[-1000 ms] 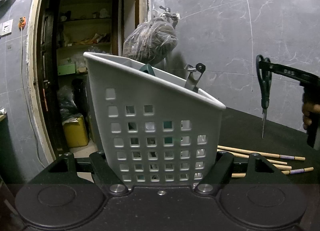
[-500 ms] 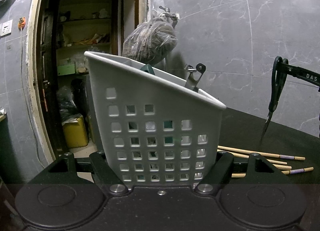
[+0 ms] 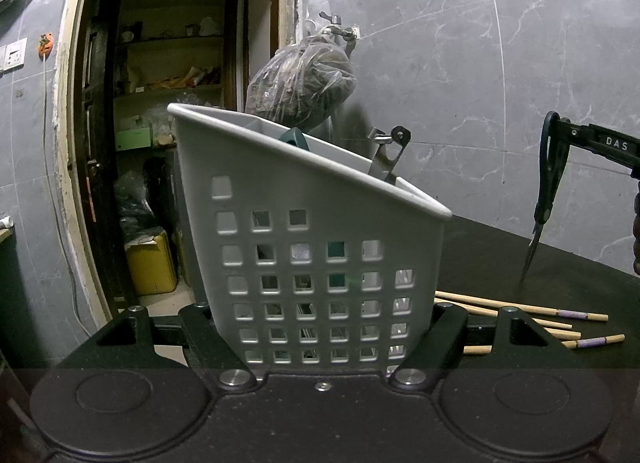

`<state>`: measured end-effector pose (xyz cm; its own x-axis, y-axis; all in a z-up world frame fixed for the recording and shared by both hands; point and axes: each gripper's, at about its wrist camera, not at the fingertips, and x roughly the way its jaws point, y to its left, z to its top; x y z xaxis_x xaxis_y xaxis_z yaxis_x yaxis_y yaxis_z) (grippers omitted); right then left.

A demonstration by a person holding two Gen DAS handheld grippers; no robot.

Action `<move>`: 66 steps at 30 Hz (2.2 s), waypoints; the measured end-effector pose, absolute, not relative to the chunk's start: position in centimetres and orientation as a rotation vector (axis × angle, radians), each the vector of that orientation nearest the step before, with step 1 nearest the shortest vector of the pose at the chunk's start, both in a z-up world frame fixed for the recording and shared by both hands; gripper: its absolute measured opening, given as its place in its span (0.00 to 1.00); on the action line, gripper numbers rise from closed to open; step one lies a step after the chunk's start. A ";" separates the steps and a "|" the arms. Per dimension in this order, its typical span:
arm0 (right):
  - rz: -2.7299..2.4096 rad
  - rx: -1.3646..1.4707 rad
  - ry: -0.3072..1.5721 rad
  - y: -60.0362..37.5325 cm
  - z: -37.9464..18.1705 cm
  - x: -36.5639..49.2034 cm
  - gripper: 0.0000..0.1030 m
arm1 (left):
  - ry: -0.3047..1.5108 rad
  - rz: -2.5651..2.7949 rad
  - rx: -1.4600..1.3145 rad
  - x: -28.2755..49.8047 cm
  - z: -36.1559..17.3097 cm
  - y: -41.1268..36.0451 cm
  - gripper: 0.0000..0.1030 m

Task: Organize utensils
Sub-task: 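Lift the scissors with the right tool and raise them above the caddy, then lower the scissors blade-first into the caddy with the right tool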

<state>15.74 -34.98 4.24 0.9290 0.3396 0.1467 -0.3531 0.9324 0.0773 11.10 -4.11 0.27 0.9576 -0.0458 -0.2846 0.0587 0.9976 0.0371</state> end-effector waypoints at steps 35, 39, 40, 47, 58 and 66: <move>0.901 0.214 -0.411 -24.9 16.7 12.2 0.34 | 0.284 -0.048 0.044 10.7 0.2 -4.2 0.75; 0.970 0.238 -0.390 -22.9 16.6 12.7 0.34 | 0.283 -0.048 0.042 10.7 0.2 -4.2 0.75; 0.981 0.245 -0.383 -22.4 16.4 12.9 0.34 | 0.283 -0.048 0.043 10.7 0.2 -4.2 0.75; 1.010 0.277 -0.331 -20.0 14.6 13.8 0.34 | 0.282 -0.047 0.044 10.7 0.3 -4.4 0.75; 1.020 0.224 -0.158 -18.9 11.2 14.8 0.34 | 0.277 -0.048 0.041 10.6 0.3 -4.4 0.75; 1.041 0.129 -0.025 -18.8 9.1 14.4 0.42 | 0.275 -0.048 0.040 10.5 0.2 -4.5 0.75</move>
<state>14.37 -18.75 9.13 0.5054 0.8590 0.0819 -0.8619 0.4980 0.0953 10.54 -4.51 0.20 0.9613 -0.0422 -0.2723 0.0531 0.9981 0.0327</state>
